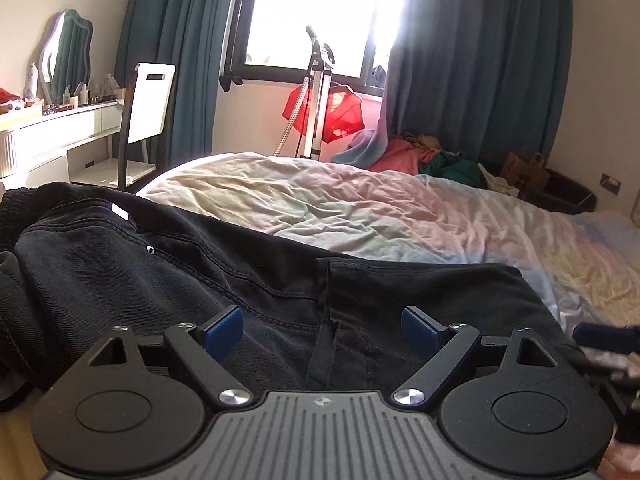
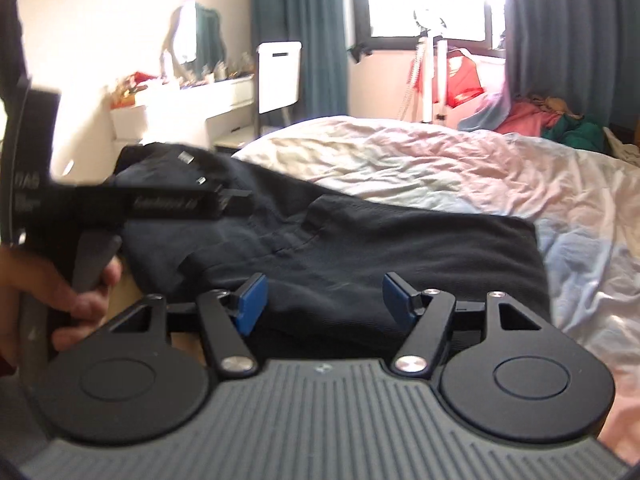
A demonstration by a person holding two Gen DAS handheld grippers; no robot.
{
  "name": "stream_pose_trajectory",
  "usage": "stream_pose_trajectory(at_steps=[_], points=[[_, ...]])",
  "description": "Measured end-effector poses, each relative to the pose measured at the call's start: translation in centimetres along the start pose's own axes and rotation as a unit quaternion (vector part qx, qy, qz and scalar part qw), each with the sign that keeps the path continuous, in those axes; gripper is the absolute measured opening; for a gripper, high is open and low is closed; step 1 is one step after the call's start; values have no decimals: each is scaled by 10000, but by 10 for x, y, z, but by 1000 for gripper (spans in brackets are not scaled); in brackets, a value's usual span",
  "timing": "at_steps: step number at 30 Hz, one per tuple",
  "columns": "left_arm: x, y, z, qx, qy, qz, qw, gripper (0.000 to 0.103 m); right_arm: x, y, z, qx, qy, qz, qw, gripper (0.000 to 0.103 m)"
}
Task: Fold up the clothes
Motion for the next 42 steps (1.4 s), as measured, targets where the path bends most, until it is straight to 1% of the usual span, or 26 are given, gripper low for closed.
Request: stream_pose_trajectory(at_steps=[1, 3, 5, 7, 8, 10, 13, 18, 21, 23, 24, 25, 26, 27, 28, 29, 31, 33, 34, 36, 37, 38, 39, 40, 41, 42], points=[[4, -2, 4, -56, 66, 69, 9999, 88, -2, -14, -5, 145, -123, 183, 9997, 66], [12, -4, 13, -150, 227, 141, 9995, 88, -2, -42, 0, 392, -158, 730, 9964, 66], [21, -3, 25, -252, 484, 175, 9984, 88, 1, -64, 13, 570, -48, 1157, 9916, 66], [28, -1, 33, -375, 648, 232, 9969, 88, 7, -79, 26, 796, 144, 1402, 9868, 66], [28, 0, 32, -365, 655, 192, 9970, 89, 10, -84, 34, 884, 262, 1439, 9853, 66], [30, 3, 31, -347, 669, 111, 9971, 89, 16, -89, 48, 909, 429, 1449, 9843, 68], [31, 8, 28, -319, 689, -10, 9971, 89, 20, -87, 57, 901, 427, 1346, 9859, 68], [34, 17, 22, -270, 716, -230, 9968, 89, 24, -91, 57, 826, 434, 1458, 9849, 68], [33, 40, -2, -208, 613, -824, 9945, 90, 25, -91, 56, 830, 431, 1450, 9850, 68], [30, 62, -18, -133, 579, -1404, 9883, 91, 25, -91, 55, 822, 430, 1449, 9851, 68], [30, 77, -25, -9, 607, -1766, 9824, 91, 25, -92, 55, 811, 428, 1459, 9850, 68], [29, 91, -32, 142, 636, -2137, 9747, 95, 25, -92, 55, 803, 428, 1464, 9850, 69], [29, 105, -36, 415, 673, -2555, 9636, 102, 25, -92, 55, 803, 429, 1461, 9851, 69], [31, 119, -39, 691, 694, -2978, 9496, 103, 25, -92, 54, 810, 431, 1450, 9852, 69], [34, 134, -40, 975, 725, -3416, 9319, 103, 24, -91, 54, 820, 437, 1438, 9852, 69], [40, 153, -39, 1278, 789, -3919, 9076, 103, 24, -91, 54, 829, 443, 1428, 9853, 69], [54, 181, -34, 1596, 913, -4663, 8653, 103, 24, -91, 53, 849, 471, 1416, 9852, 69], [72, 204, -25, 1807, 1034, -5321, 8207, 103, 23, -90, 51, 879, 487, 1433, 9846, 68], [78, 213, -19, 1874, 1049, -5565, 8026, 102, 23, -90, 50, 882, 481, 1485, 9838, 68], [79, 227, -7, 2024, 947, -5863, 7787, 102, 23, -91, 47, 883, 480, 1592, 9821, 68], [79, 233, -1, 2091, 894, -5984, 7682, 102, 22, -90, 46, 895, 486, 1606, 9818, 68], [74, 237, 5, 2126, 838, -5996, 7669, 101, 22, -90, 45, 910, 492, 1611, 9815, 68], [69, 241, 10, 2135, 776, -6004, 7667, 98, 22, -89, 44, 922, 495, 1612, 9814, 69], [64, 246, 13, 2027, 687, -5991, 7715, 87, 21, -89, 44, 940, 503, 1610, 9812, 69], [59, 250, 16, 1918, 597, -5977, 7761, 82, 20, -89, 44, 958, 506, 1603, 9811, 69], [54, 254, 18, 1809, 508, -5962, 7805, 82, 19, -88, 44, 976, 508, 1595, 9810, 69]])
Point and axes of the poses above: each gripper's, at about its wrist camera, not at the fingertips, and z roughly the way its jaws point, y to its left, x to its underside, the point moved 7 cm from there along z, roughly the way its jaws point, and after that the axes turned 13 degrees about y, right-handed, at the moved point
